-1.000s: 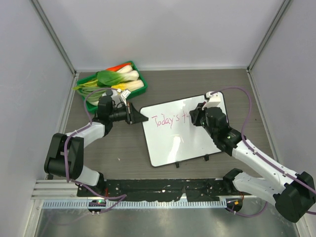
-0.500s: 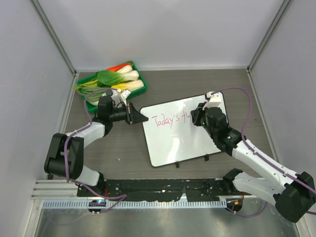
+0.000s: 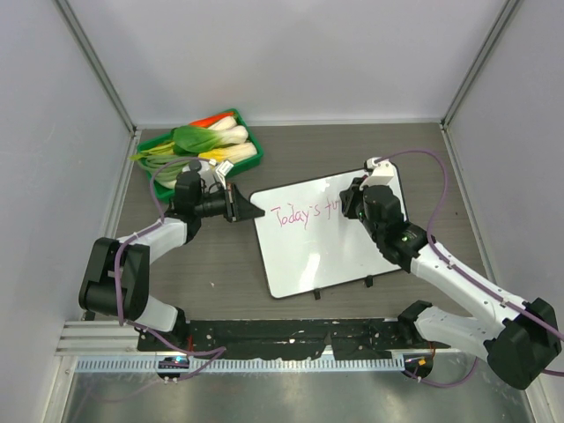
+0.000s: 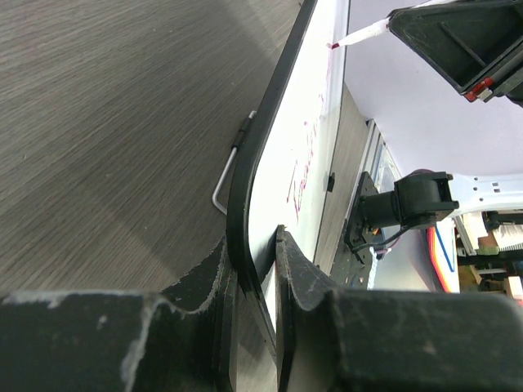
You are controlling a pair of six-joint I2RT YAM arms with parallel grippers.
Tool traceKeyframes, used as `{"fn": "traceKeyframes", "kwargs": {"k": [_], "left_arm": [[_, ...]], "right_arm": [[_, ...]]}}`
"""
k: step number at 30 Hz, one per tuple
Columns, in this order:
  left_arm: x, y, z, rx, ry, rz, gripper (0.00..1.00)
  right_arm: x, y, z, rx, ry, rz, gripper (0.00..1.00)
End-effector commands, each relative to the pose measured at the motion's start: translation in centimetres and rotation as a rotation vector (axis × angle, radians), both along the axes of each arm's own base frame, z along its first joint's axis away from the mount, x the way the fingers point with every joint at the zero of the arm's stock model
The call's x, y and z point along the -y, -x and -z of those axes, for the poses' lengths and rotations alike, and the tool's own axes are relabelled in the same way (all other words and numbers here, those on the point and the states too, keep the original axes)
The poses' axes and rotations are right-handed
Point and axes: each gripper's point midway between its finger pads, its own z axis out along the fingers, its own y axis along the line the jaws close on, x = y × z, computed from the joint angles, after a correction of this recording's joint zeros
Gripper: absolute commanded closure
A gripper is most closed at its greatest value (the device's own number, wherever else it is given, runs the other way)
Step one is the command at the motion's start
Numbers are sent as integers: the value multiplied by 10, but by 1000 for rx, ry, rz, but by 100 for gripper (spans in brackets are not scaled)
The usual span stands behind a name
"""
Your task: Write a sentence on the whiteboard
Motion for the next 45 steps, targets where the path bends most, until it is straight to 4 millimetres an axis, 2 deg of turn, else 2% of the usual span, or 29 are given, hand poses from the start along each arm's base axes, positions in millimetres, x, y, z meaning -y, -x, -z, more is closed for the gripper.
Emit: {"fn": "traceKeyframes", "kwargs": {"k": [1,10,18,23,27,29,33,45], "left_arm": [[3,1,21,71,-89,18,100],[3,2,21,73,-91,17,100],[3,2,22,72,-93,18,100],[3,2,22,71,-92,19,100],[3,2,21,73,-93,18,100],[3,2,22,71,-93,18,100],[3,2,21,73,-93,18,100],[3,1,21,74,-94,19,100]], "right_arm": [[3,-4,-10,30,4,18,98],[4,12,14,-41,17,-23,99],[9,18,20,-50,24,-15,98],[11,14,8,-20,16,3,99],[7,10,-12,21,-13,1,99],[6,6,-29,53,-30,5,99],[7,0,-44,88,-39,22,99],[13,-22,-44,90,-40,97,99]]}}
